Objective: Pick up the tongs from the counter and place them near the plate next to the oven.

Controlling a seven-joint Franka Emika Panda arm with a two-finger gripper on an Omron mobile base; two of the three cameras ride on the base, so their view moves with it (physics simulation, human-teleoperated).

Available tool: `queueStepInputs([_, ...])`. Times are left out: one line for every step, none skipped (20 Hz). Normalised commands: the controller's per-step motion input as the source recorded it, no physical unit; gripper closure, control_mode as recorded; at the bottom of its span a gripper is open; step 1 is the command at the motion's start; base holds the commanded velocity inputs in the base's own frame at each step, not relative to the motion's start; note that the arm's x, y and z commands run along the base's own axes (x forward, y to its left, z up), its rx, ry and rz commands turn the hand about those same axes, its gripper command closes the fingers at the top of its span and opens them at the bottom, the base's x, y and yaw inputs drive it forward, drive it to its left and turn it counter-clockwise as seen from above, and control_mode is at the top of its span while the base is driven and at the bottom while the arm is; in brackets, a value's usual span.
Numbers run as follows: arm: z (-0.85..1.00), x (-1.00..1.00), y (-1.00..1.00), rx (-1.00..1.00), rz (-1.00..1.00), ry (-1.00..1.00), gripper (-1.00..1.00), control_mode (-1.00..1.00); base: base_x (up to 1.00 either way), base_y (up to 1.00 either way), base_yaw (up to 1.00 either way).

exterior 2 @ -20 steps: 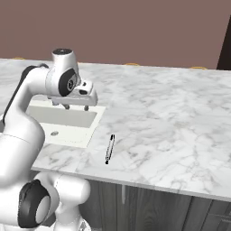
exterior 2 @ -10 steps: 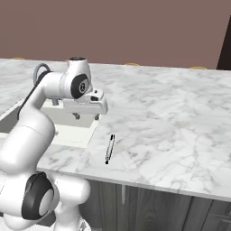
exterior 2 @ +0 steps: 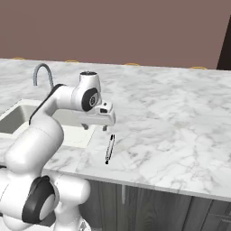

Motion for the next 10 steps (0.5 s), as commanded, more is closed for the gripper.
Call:
queueStepInputs([-0.6, 0.16, -0.26, 0.0, 0.0, -0.05, -1.0, -1.0, 0.0, 0.0, 0.0])
queueStepInputs([-0.6, 0.19, -0.21, 0.0, 0.0, -0.05, -1.0, -1.0, 0.0, 0.0, 0.0])
queueStepInputs([-0.62, 0.22, -0.21, 0.0, 0.0, -0.07, -1.0, -1.0, 0.0, 0.0, 0.0])
queueStepInputs([-0.56, 0.26, -0.24, 0.0, 0.0, -0.06, -1.0, -1.0, 0.0, 0.0, 0.0])
queueStepInputs([-0.46, 0.28, -0.29, 0.0, 0.0, -0.04, -1.0, -1.0, 0.0, 0.0, 0.0])
queueStepInputs([-0.49, 0.29, -0.26, 0.0, 0.0, 0.0, -1.0, -1.0, 0.0, 0.0, 0.0])
queueStepInputs([-0.51, 0.28, -0.08, -0.01, 0.0, 0.0, -1.0, -1.0, 0.0, 0.0, 0.0])
queueStepInputs([-0.39, 0.25, 0.0, 0.0, 0.0, 0.0, -1.0, -1.0, 0.0, 0.0, 0.0])
queueStepInputs([-0.36, 0.27, 0.0, 0.0, 0.0, 0.0, -1.0, -1.0, 0.0, 0.0, 0.0])
queueStepInputs([-0.44, 0.29, -0.01, 0.0, 0.0, 0.0, -1.0, -1.0, 0.0, 0.0, 0.0])
